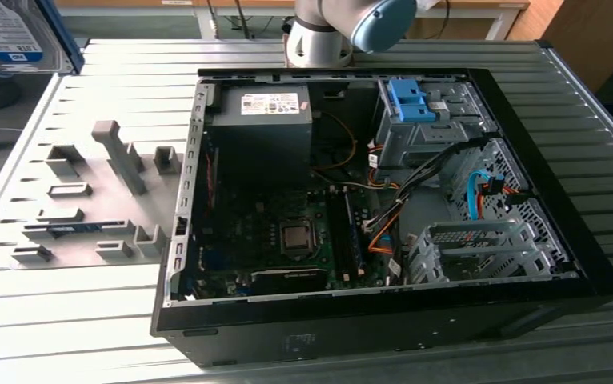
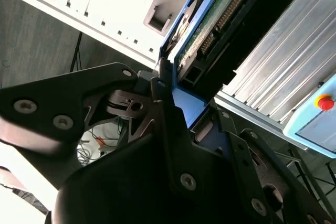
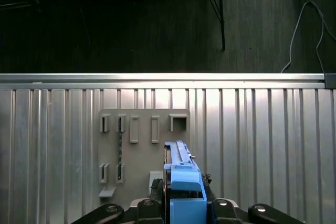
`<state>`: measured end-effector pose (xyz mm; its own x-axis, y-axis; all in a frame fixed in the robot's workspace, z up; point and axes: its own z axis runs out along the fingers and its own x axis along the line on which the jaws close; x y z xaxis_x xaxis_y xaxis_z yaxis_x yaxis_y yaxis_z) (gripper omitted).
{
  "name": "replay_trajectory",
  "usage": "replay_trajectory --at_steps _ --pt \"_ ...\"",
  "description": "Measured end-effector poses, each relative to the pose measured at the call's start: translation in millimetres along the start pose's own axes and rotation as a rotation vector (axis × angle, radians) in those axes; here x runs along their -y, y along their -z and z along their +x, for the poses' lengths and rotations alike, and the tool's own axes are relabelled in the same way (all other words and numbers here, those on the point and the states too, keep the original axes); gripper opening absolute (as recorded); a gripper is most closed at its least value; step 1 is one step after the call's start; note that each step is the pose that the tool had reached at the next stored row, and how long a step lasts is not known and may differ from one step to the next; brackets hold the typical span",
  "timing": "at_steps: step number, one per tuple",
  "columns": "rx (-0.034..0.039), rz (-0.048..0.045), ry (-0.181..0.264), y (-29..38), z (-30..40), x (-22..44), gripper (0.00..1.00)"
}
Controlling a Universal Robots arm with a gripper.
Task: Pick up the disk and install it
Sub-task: 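Pick up the disk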
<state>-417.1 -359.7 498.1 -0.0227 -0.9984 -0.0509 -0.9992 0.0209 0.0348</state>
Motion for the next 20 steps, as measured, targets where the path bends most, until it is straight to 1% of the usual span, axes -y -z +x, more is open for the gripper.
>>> replay_trajectory --at_steps 5,20 --pt "0.0000 0.0001 0.000 0.1 -0.1 6.1 0.36" --pt "0.0001 0.0001 0.000 0.6 -0.4 19.4 0.36"
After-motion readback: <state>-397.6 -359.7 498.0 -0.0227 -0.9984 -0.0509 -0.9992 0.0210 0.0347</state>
